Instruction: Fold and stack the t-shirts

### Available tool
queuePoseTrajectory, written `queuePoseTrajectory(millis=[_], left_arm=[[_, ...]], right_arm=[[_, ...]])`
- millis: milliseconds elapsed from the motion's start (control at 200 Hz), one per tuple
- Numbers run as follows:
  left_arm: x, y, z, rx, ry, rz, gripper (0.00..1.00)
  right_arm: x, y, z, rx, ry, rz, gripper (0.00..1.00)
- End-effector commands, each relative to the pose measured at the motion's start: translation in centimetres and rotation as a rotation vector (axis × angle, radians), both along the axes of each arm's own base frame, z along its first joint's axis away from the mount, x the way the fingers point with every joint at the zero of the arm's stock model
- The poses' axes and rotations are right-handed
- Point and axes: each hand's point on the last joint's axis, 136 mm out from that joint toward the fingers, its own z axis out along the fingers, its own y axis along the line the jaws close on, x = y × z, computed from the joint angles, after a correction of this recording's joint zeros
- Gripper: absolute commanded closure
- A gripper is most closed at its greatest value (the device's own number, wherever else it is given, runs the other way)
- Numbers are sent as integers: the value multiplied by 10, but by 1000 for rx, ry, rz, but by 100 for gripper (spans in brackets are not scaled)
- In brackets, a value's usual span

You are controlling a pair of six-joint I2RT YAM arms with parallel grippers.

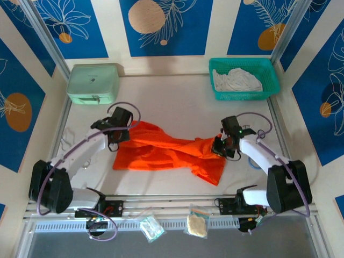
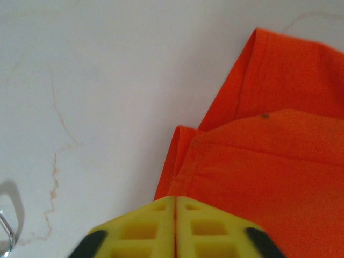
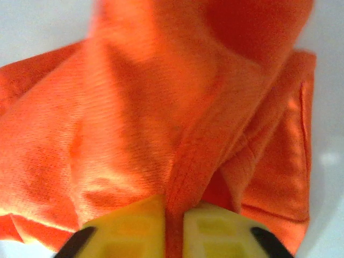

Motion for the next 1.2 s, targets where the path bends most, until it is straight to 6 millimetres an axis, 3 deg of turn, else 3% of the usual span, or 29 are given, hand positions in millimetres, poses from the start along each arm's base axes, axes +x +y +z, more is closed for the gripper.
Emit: queuePoseTrajectory(millis=[0, 90, 165, 315, 425, 580, 721, 981, 1091, 1196], left_arm=[[-15, -4, -4, -81, -20, 26, 67], [-24, -2, -5, -88, -17, 24, 41], [-25, -2, 0, -86, -16, 17, 27], [-18, -10, 13, -94, -16, -13, 17], [-11, -19, 20, -105, -25, -36, 16], [-7, -29, 20, -107, -16, -60, 15], [-8, -34, 11, -103, 9, -70, 14], [-13, -34, 5, -94, 25, -73, 14], [-12, -34, 3, -91, 30, -74, 13], [-11, -36, 1, -97, 34, -77, 13]], right_arm=[[-16, 3, 8, 32, 0, -21, 67], [-22, -1, 21, 16, -16, -16, 52], [-19, -5, 40, -2, -50, -7, 46], [0, -2, 74, -7, -121, 40, 42], [21, 12, 80, 7, -122, 98, 46], [47, 45, 71, 3, -86, 198, 53], [61, 73, 44, -51, -2, 273, 55], [60, 66, -8, -244, 127, 244, 57], [58, 67, -20, -254, 148, 242, 57], [60, 66, -27, -270, 152, 236, 66]])
